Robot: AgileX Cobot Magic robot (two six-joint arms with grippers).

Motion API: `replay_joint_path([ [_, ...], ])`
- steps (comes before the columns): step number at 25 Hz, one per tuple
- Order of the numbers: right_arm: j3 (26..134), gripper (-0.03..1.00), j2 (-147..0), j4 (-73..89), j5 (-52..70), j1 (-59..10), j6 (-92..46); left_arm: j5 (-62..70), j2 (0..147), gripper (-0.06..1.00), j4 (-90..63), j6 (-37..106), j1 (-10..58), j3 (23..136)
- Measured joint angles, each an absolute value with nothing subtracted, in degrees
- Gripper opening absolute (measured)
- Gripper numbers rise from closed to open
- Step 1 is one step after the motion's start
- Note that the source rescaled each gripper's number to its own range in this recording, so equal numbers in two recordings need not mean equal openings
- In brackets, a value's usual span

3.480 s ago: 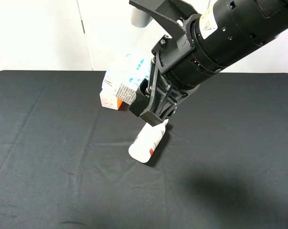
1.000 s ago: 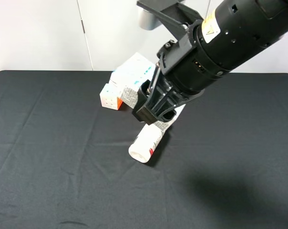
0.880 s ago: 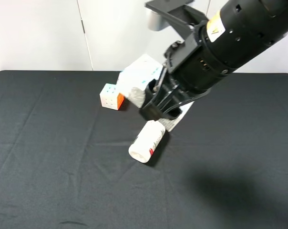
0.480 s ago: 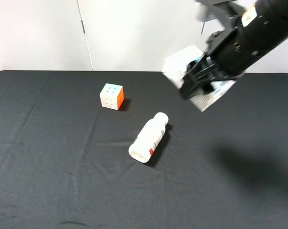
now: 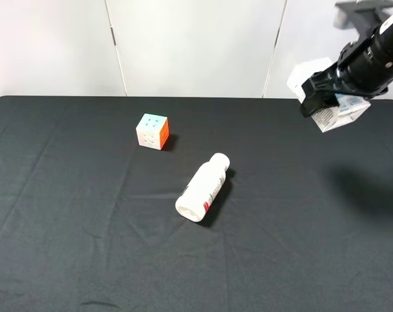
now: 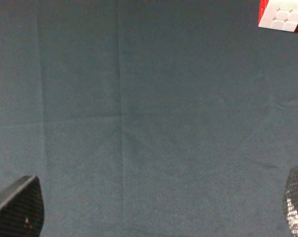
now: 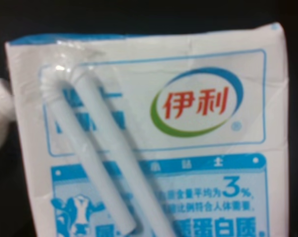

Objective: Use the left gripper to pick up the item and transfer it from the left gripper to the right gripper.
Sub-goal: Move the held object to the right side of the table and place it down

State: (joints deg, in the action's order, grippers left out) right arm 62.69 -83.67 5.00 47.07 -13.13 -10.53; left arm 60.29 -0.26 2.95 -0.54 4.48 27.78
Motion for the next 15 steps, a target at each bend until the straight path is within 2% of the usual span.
replay_joint_path([
  [15, 62.6, 0.0, -102.4, 5.3, 41.6, -12.0, -10.6, 60.3, -0.3, 1.0, 3.0, -0.5, 4.5, 27.8],
])
